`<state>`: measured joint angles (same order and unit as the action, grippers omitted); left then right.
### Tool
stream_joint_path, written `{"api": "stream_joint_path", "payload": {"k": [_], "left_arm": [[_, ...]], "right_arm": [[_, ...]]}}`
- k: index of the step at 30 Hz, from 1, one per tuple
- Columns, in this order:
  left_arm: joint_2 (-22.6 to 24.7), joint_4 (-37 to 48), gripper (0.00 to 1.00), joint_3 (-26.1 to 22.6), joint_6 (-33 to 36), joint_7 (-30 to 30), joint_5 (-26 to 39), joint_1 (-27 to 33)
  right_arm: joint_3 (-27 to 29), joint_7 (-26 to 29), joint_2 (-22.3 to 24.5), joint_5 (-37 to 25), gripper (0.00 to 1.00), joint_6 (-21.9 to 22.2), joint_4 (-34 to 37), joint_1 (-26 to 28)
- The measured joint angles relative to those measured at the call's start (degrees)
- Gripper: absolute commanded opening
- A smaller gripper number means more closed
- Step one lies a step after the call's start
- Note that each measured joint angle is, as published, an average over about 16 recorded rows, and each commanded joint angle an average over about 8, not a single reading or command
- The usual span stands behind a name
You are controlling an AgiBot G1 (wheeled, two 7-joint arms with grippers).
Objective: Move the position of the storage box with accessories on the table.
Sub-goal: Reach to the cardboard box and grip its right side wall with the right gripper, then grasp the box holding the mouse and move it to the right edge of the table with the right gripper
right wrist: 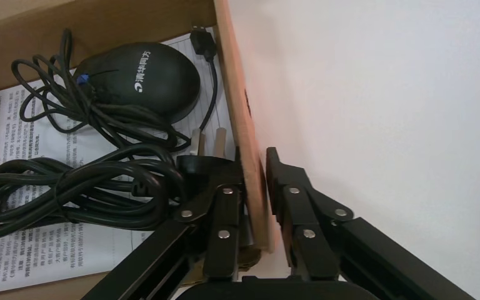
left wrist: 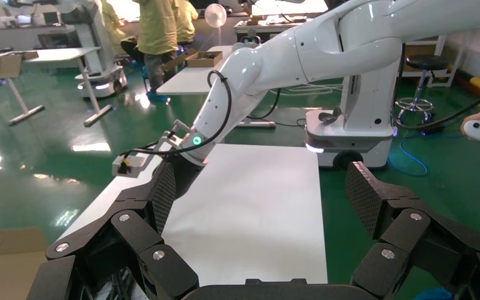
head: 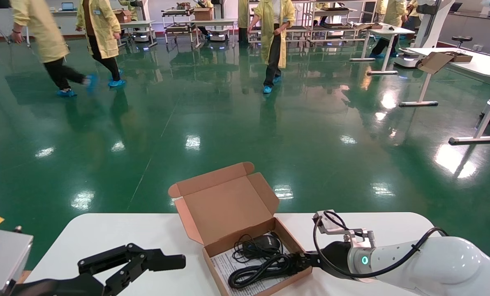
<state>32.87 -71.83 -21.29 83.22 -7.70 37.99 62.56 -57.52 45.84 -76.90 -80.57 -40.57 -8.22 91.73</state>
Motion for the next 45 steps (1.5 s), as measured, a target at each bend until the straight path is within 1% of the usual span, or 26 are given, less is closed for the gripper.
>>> {"api": "stream_joint_path", "payload": {"k": [10,19,24,34,40,45], "left_arm": [[0.00,0.00,1.00,0.00,0.00,0.00,0.00,0.00],[0.00,0.00,1.00,0.00,0.00,0.00,0.00,0.00],[0.00,0.00,1.00,-0.01,0.00,0.00,0.00,0.00],[0.00,0.00,1.00,-0.01,0.00,0.00,-0.01,0.00],[0.00,0.00,1.00,-0.01,0.00,0.01,-0.01,0.00],[0.00,0.00,1.00,-0.01,0.00,0.01,-0.01,0.00]], "right_arm": [[0.00,-2.87,0.71,0.43,0.00,-2.37,1.37,1.83],[0.20,-5.63,2.69,0.82,0.00,-6.61,2.49,5.36],[0.24,-6.94,4.61,0.85,0.00,-9.95,2.84,8.58],[-0.17,-8.76,9.62,0.06,0.00,-16.19,3.25,16.73],[-0.74,-9.58,12.61,-0.91,0.00,-18.51,3.72,21.46],[-1.31,-10.44,14.85,-1.87,0.00,-19.64,4.33,24.68]]}}
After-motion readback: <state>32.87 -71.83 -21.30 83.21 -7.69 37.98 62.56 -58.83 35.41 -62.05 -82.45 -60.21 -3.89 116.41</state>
